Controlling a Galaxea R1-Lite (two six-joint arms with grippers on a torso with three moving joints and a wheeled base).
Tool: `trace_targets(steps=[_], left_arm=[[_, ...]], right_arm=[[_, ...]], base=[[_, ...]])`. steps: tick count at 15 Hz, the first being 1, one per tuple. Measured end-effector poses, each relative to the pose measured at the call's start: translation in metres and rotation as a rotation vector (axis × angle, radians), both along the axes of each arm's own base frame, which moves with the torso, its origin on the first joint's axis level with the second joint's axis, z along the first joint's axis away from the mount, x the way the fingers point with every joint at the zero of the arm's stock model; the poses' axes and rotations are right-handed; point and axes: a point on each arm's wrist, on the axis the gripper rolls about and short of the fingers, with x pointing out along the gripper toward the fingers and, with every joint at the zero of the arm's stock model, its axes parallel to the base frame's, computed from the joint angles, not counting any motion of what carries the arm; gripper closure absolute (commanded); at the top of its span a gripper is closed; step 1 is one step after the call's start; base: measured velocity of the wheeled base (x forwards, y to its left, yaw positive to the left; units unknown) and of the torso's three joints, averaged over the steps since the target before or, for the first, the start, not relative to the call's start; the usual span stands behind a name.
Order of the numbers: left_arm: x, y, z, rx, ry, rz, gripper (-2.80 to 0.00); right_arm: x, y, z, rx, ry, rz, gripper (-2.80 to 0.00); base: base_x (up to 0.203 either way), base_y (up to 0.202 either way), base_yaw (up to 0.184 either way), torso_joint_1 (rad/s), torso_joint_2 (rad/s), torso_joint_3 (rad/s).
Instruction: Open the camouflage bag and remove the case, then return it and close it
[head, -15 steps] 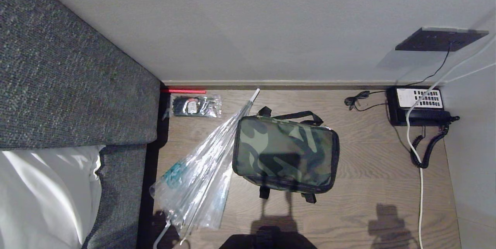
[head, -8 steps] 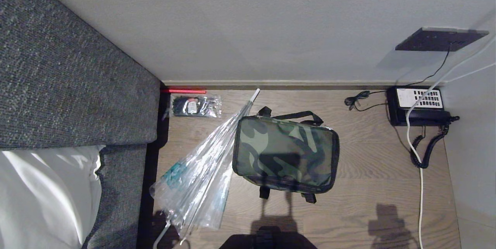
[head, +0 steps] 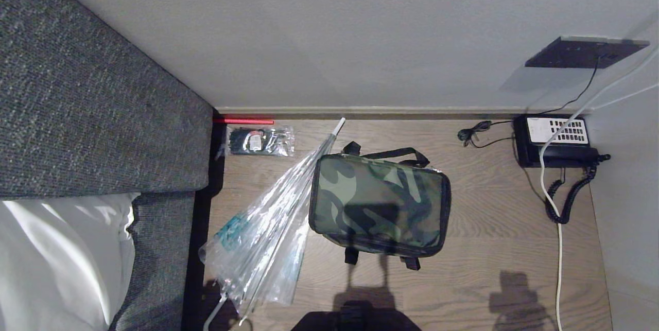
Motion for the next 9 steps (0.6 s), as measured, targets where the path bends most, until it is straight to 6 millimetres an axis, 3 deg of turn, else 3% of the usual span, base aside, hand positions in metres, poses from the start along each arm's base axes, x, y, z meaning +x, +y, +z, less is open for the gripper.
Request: trace_targets(steps=[9], left_arm=[[-0.0001,0.0,0.0002,0.003,-0.001,0.0,0.0]], right_arm=[[0.0,0.0,0.0,0.0,0.001,0.0,0.0]], base=[[0.0,0.0,0.0,0.0,0.0,0.029]])
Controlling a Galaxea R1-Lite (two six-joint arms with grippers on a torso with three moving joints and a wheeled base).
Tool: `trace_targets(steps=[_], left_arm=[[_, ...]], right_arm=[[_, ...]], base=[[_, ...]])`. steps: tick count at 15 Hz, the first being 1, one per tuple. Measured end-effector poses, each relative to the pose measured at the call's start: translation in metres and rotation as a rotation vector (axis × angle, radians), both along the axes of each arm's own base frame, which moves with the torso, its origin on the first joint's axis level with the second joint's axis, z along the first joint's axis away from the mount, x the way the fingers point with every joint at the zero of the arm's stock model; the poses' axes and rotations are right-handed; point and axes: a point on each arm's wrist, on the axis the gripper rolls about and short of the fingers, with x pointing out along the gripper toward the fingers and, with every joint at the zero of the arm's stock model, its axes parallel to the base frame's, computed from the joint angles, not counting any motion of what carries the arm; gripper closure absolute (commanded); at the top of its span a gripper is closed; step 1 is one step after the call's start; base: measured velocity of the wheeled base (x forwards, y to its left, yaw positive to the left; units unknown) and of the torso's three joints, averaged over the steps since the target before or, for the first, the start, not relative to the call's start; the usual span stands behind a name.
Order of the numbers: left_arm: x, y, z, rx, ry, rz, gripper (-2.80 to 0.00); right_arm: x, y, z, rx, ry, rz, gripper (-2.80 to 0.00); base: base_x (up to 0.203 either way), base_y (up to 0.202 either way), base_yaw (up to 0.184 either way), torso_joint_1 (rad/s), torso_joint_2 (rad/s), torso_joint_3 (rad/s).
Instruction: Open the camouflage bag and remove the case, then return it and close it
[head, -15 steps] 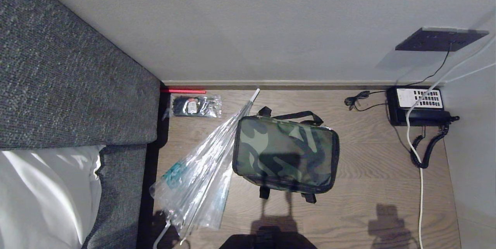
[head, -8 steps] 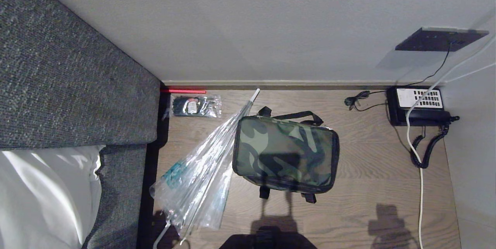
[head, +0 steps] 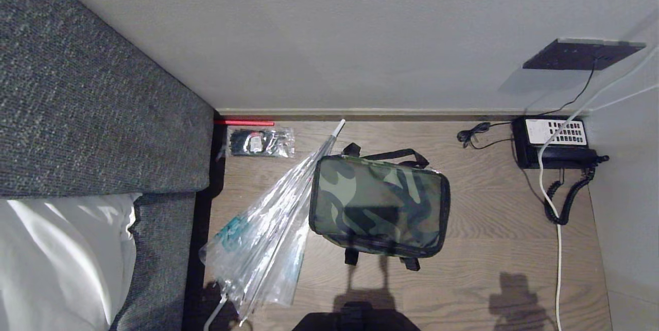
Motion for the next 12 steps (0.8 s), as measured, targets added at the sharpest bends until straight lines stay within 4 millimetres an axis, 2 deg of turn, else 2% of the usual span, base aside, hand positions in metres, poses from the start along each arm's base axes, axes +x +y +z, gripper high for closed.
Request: trace_targets(steps=[12], left_arm=[[0.0001,0.0,0.0,-0.019,-0.002,0.0,0.0]], right_arm=[[0.0,0.0,0.0,0.0,0.0,0.0,0.0]], base=[[0.0,0.0,0.0,0.002,0.0,0.198]])
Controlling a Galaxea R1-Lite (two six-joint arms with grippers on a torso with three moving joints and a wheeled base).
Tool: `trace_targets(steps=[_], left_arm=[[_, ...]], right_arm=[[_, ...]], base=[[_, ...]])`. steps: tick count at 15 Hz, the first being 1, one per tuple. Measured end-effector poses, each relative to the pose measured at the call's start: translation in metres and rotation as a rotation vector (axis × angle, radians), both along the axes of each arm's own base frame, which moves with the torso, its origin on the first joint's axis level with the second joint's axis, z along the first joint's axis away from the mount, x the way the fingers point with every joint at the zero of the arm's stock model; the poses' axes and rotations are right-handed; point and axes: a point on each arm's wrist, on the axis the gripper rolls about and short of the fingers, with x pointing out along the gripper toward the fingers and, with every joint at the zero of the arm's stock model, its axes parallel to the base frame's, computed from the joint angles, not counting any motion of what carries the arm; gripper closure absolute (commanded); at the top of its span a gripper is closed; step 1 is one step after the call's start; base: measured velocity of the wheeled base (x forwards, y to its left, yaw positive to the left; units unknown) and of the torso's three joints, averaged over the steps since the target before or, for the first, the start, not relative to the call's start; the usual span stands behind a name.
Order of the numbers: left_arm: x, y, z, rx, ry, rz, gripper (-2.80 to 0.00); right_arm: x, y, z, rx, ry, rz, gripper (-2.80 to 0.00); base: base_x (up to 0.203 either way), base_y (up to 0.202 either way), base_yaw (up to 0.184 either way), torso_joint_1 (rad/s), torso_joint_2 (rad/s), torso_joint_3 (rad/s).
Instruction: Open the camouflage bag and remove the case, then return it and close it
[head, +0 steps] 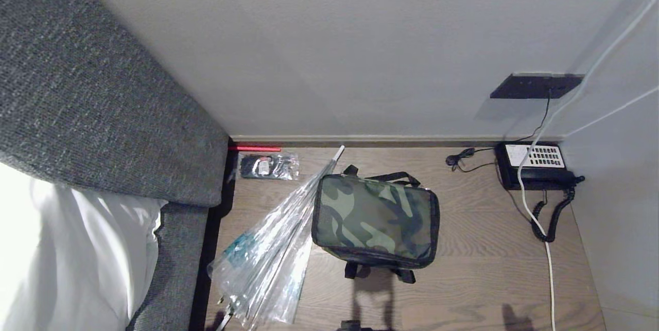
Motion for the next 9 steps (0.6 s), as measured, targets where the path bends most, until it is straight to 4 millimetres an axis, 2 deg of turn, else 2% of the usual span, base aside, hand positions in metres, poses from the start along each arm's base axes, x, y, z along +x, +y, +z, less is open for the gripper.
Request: trace_targets(steps=[9], left_arm=[[0.0,0.0,0.0,0.0,0.0,0.0,0.0]], right_arm=[[0.0,0.0,0.0,0.0,0.0,0.0,0.0]], base=[[0.0,0.0,0.0,0.003,0.0,0.203]])
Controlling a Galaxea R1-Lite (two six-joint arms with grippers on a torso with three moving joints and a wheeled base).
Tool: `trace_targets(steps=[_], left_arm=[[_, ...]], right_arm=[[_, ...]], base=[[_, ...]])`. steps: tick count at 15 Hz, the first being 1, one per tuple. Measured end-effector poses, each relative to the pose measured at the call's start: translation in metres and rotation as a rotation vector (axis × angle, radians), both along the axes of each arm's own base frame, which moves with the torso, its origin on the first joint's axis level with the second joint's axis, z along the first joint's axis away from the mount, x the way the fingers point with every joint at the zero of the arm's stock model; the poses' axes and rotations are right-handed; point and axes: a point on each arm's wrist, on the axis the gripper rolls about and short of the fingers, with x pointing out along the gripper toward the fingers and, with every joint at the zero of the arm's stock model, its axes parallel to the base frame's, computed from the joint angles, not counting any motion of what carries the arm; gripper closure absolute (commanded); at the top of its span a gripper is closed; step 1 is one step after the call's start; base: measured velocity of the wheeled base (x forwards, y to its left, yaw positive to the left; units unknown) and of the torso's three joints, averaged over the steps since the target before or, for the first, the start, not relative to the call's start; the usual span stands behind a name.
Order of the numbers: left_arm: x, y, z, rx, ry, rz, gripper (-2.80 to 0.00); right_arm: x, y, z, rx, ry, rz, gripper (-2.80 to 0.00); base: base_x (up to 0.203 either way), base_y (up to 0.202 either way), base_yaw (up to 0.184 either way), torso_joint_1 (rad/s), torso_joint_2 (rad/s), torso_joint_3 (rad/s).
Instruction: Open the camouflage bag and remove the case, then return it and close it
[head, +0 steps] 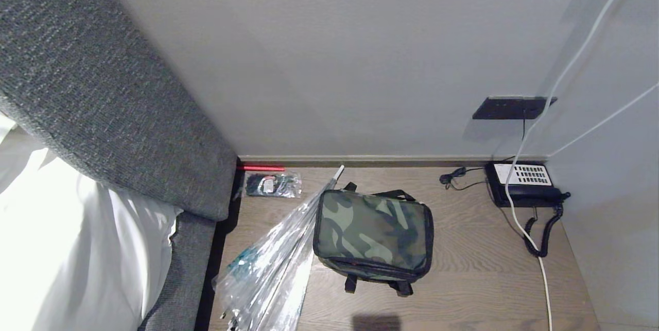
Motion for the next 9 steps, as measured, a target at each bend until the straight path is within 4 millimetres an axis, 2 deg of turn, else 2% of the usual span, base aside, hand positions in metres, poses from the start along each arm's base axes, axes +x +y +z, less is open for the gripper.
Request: trace_targets(steps=[9], left_arm=[[0.0,0.0,0.0,-0.001,0.0,0.0,0.0]], right_arm=[[0.0,0.0,0.0,0.0,0.001,0.0,0.0]], base=[[0.0,0.0,0.0,0.003,0.0,0.203]])
